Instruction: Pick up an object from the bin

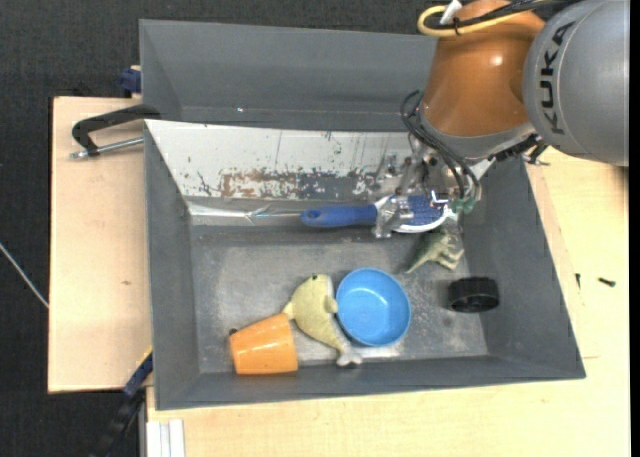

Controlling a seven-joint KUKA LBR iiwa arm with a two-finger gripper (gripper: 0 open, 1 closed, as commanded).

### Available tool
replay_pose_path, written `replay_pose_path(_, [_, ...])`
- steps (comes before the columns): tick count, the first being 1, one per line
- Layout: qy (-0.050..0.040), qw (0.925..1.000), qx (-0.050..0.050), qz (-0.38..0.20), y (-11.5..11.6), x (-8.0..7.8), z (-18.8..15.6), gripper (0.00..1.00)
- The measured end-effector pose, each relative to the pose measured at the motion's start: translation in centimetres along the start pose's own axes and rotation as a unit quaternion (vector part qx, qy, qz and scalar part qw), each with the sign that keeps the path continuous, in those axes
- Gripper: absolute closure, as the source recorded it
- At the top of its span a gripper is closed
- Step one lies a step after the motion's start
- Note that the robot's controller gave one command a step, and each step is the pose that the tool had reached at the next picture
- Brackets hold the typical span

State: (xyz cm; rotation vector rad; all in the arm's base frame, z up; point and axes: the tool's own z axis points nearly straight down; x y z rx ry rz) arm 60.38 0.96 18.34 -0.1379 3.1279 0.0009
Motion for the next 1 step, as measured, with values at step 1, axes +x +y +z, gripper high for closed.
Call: replay_pose_path(1, [0.0021, 1.0, 0.0, 0.0, 0.02, -0.15, -1.62, 1.0])
